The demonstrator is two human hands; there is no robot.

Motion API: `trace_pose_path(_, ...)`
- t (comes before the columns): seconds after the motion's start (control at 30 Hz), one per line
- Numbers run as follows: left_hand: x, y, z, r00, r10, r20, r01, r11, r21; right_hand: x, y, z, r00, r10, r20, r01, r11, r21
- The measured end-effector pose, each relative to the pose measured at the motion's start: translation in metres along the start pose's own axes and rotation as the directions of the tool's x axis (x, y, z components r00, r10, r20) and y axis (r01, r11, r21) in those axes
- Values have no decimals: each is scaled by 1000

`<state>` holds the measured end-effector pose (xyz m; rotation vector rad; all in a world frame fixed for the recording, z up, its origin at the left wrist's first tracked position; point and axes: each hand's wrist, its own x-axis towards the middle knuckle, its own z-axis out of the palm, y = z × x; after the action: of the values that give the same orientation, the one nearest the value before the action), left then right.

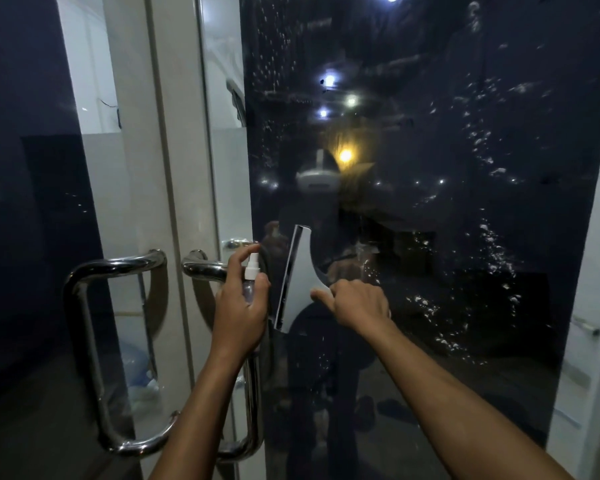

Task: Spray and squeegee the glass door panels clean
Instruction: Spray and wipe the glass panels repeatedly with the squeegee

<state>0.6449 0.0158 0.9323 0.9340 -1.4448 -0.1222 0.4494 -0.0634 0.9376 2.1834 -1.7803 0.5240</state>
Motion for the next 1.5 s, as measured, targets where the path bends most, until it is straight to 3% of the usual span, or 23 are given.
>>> trace_pose_path(0.13,-5,0,7,1000,-20,8,20,1000,19,0,7,-1,1000,-12,-12,12,1000,-2)
trace_pose_path(0.4,-12,4,26,1000,3,27,-4,1000,22,-18,85,-5,997,79,-25,-79,997,-16)
trace_pose_path(0.7,-22,4,52,999,14,44,-15,1000,23,-15,64,-6,997,60,-38,-59,997,48)
trace_pose_path(0.93,-26,0,67,999,-25,48,26,999,-21,-28,144,0,991,121,-65,-121,993,6)
trace_pose_path(1.2,-30,7,85,998,-57,29,58,998,-36,-21,115,-5,997,63,-41,-63,998,10)
trace_pose_path(1.5,-37,10,101,995,-98,24,99,994,-54,-35,155,-11,996,83,-37,-84,996,-10)
